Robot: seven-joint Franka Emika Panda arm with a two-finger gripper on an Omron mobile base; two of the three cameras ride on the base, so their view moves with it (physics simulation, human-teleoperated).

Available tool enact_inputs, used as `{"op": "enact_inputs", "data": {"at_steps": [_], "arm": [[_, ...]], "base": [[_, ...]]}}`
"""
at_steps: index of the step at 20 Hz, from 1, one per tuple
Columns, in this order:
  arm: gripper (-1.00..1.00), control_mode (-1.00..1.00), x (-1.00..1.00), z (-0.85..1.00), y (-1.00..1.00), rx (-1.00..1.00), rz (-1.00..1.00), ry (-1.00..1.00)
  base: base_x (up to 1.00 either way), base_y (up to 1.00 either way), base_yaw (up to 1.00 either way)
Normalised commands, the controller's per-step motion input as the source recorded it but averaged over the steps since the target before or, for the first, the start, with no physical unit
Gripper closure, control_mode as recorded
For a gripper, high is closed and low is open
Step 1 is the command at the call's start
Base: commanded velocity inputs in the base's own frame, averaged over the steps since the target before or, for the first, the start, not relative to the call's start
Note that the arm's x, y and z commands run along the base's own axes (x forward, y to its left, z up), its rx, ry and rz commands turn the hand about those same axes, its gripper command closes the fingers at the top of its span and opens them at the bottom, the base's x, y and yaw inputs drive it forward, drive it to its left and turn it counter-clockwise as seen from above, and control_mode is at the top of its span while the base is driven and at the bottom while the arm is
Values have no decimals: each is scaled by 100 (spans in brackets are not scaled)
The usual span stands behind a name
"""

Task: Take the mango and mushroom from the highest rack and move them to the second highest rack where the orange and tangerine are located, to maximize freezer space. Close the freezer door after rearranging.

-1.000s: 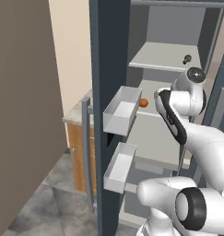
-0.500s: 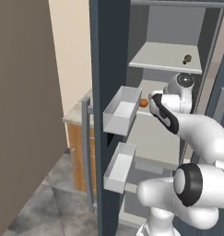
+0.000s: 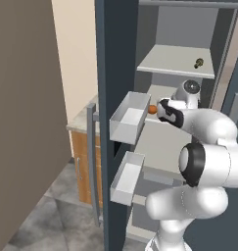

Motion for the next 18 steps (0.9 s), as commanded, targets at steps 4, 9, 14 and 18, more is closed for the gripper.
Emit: {"op": "enact_inputs", "data": {"at_steps": [4,9,14,18], "arm": [[100,-100,48,-27,-15,0,0,14],[100,-100,51,-30,-13,0,0,8],[100,-100,46,-40,-11,0,0,0],[100,-100,46,-41,-11,0,0,0]], "base": [[0,0,0],[0,0,0],[0,0,0],[0,0,0]]}}
